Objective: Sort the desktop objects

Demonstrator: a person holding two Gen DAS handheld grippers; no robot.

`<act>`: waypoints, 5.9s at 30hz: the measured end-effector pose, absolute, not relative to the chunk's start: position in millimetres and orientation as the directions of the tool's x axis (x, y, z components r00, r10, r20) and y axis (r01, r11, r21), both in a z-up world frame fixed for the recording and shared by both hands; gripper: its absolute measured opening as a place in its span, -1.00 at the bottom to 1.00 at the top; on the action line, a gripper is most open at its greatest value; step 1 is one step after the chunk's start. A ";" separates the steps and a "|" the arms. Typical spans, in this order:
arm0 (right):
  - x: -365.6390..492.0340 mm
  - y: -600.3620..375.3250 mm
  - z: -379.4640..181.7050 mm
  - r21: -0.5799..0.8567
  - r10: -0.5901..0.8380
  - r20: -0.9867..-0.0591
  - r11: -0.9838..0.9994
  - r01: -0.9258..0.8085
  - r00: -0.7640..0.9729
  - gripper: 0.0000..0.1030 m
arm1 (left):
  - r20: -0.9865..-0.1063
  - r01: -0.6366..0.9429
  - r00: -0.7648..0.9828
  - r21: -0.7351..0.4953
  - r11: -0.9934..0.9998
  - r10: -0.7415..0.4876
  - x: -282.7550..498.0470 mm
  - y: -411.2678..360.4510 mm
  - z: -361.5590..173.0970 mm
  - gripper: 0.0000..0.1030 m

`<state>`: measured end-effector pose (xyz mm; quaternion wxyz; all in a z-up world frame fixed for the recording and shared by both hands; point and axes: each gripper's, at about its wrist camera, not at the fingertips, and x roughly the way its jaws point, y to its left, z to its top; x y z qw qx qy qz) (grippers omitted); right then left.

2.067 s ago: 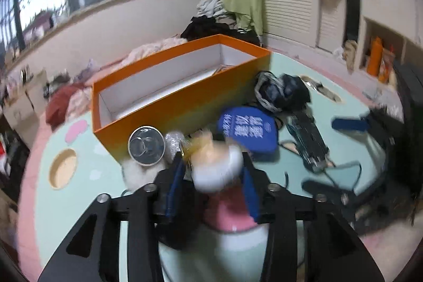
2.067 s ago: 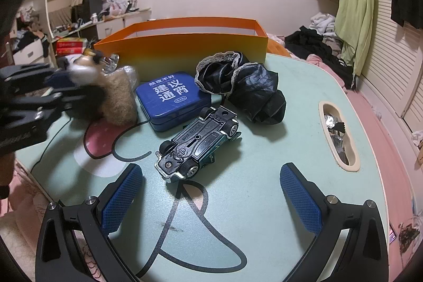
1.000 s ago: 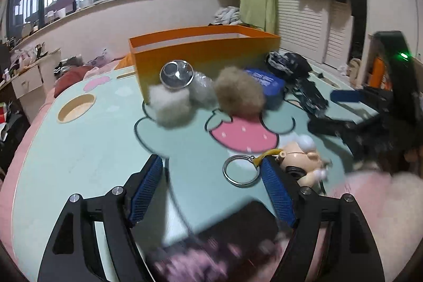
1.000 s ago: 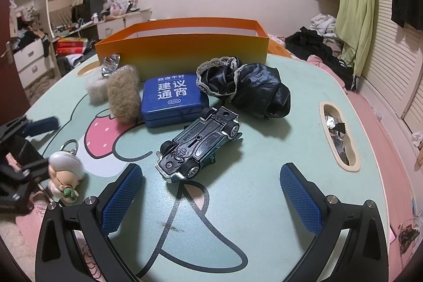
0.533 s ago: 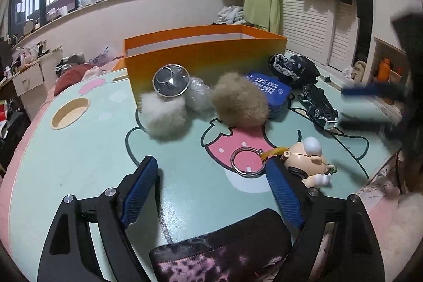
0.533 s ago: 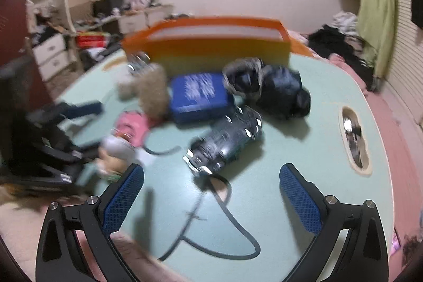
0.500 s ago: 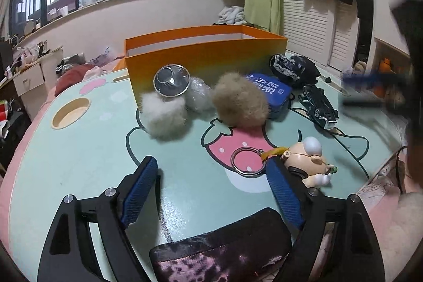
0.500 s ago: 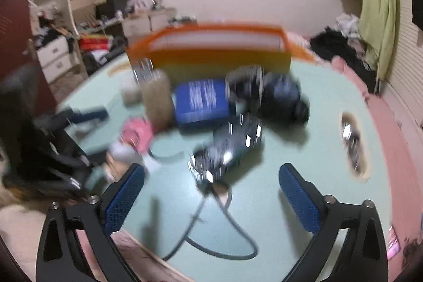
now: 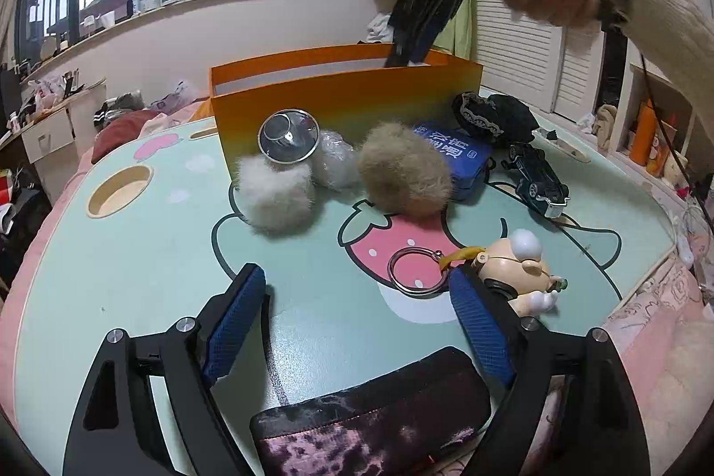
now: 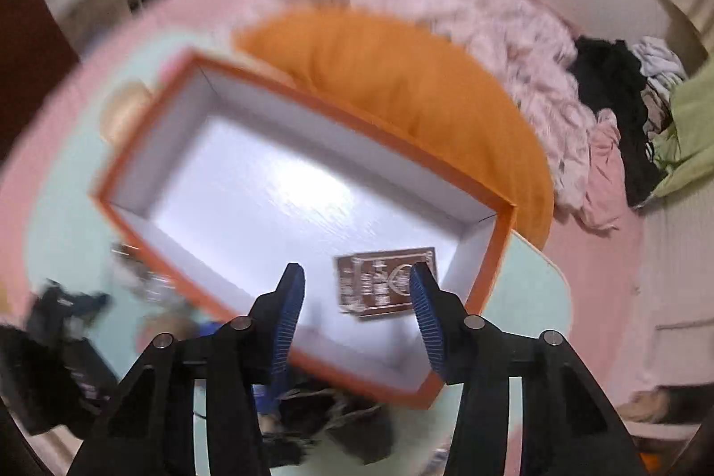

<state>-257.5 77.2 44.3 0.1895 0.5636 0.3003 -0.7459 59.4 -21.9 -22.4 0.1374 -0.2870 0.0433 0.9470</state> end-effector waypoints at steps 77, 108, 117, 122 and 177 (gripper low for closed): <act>-49.5 158.8 60.2 -0.045 -0.346 -0.531 -0.900 0.433 -0.773 0.67 | -0.556 -0.291 -0.786 -0.050 -0.955 0.269 85.1 -36.3 -22.2 0.66; -16.2 222.5 -56.4 -0.045 -0.276 -0.615 -0.923 0.382 -0.739 1.00 | -0.546 -0.236 -0.814 0.001 -0.972 0.197 86.6 -30.5 -25.4 0.99; -17.6 222.8 -50.2 -0.045 -0.301 -0.602 -0.911 0.409 -0.739 1.00 | -0.546 -0.236 -0.814 0.001 -0.972 0.197 86.5 -30.3 -25.1 0.99; -16.5 223.0 -49.4 -0.044 -0.290 -0.579 -0.922 0.385 -0.762 1.00 | -0.546 -0.235 -0.815 0.001 -0.972 0.197 86.5 -30.1 -25.1 0.99; -100.4 215.3 66.7 0.228 -0.416 -0.489 -0.909 0.348 -0.766 -0.50 | -0.407 -0.245 -0.885 -0.013 -0.969 0.229 4.7 -24.2 93.2 -0.43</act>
